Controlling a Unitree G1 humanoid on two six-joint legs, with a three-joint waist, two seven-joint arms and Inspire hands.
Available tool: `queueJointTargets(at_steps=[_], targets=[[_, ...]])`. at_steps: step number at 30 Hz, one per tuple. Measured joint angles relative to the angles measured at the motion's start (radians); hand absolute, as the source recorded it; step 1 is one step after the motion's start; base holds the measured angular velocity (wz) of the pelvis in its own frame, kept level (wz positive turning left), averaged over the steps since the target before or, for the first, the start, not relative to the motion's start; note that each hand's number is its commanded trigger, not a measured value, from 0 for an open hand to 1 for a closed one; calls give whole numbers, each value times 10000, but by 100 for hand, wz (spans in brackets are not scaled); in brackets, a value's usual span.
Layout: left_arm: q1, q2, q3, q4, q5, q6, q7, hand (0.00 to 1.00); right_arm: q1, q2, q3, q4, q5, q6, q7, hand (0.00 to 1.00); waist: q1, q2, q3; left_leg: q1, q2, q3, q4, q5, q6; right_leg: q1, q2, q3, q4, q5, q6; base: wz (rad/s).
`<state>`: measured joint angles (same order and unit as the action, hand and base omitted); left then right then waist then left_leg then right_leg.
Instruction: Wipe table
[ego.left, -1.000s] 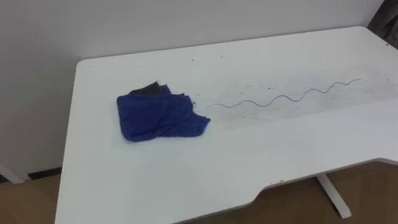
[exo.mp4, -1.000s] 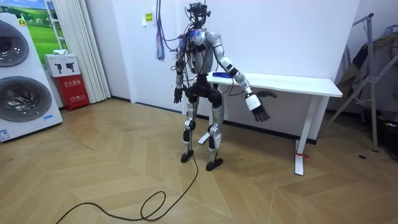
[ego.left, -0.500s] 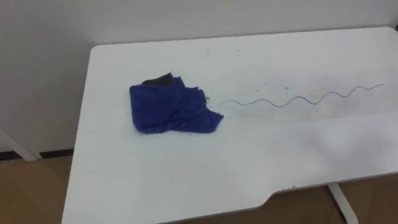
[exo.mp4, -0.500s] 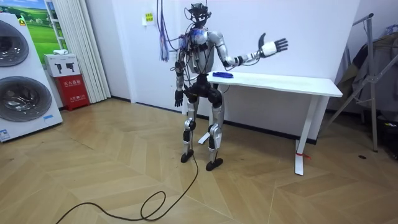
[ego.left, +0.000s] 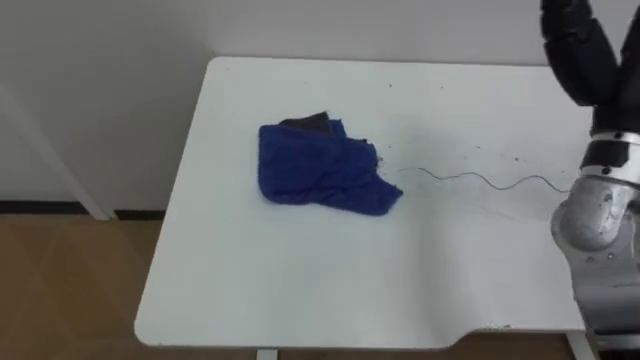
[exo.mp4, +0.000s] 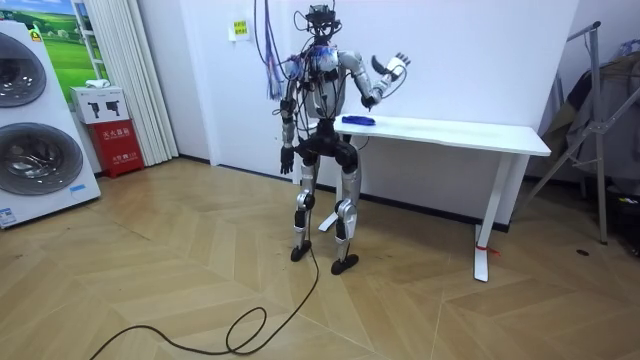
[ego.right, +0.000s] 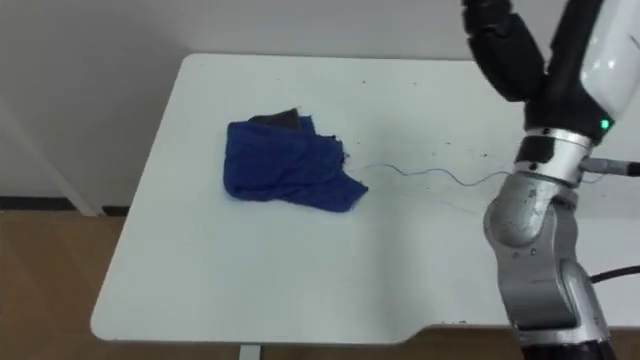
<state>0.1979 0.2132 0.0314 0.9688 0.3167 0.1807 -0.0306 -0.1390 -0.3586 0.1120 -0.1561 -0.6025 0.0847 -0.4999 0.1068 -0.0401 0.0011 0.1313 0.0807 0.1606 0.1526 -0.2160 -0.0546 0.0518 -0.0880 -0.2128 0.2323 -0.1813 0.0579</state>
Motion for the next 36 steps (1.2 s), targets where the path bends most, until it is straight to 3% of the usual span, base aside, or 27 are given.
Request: queueJointTargets(at_steps=[5, 9, 15, 18, 22, 26, 29, 34, 35, 36], targets=[[-206, 1, -71, -112, -15, -13, -20, 0, -2, 31, 856, 155, -1060, 40, 1090, 0, 369, -103, 17, -134, -1, -183, 62, 0, 1, 30, -13, -191, -83, 1, -2, 13], [-451, 47, -188, -68, -98, -69, -133, 0, -78, 37, 1531, 731, -1831, 177, 1745, 0, 417, -165, 73, -278, -6, -558, 150, 1, 0, 89, -37, -517, -127, 1, -2, 23], [-708, 45, -398, -64, -112, -74, -287, 0, -164, 118, 2525, 2032, -2804, 690, 2669, 0, 917, -212, 111, -358, -10, -587, 140, 3, -1, 12, -39, -565, -152, 2, -3, 2], [-780, 48, -415, -70, -108, -76, -287, 0, -269, 212, 2878, 2748, -3231, 713, 3050, 0, 972, -220, 111, -361, -10, -628, 123, 3, 0, 22, -45, -653, -151, 2, -2, 3], [-857, 35, -461, -69, -102, -141, -286, 0, -392, 454, 3060, 3515, -3443, 850, 3433, 0, 986, -275, 142, -413, -12, -729, 109, 3, 0, 19, -60, -815, -152, 1, -2, 8], [-920, 35, -461, -70, -91, -143, -286, 0, -394, 471, 3096, 3975, -3458, 927, 3703, 0, 1192, -321, 146, -438, -35, -796, 110, 3, -1, 74, -76, -951, -279, 2, -2, 3], [-942, 34, -451, -65, -67, -138, -286, 0, -365, 490, 3258, 4302, -3523, 1169, 4004, 0, 1203, -329, 159, -426, -43, -939, 109, 3, -1, 183, -81, -1128, -329, 1, -2, 12], [-962, -7, -476, -64, -101, -138, -287, 0, -366, 556, 3383, 4752, -4249, 1257, 4298, 0, 1177, -339, 158, -425, -52, -1177, 99, 3, -1, 250, -83, -1198, -332, 2, -2, 9], [-962, -7, -475, -67, -102, -138, -286, 0, -366, 567, 3383, 4810, -4323, 1255, 4296, 15, 1180, -342, 160, -401, -53, -1188, 98, 3, -1, 287, -83, -1207, -343, 2, -2, 6], [-963, -6, -475, -70, -105, -138, -286, 0, -364, 616, 3383, 4981, -4411, 1254, 4284, 100, 1170, -361, 153, -334, -66, -1207, 98, 3, -1, 395, -85, -1235, -442, 2, 0, 6]])
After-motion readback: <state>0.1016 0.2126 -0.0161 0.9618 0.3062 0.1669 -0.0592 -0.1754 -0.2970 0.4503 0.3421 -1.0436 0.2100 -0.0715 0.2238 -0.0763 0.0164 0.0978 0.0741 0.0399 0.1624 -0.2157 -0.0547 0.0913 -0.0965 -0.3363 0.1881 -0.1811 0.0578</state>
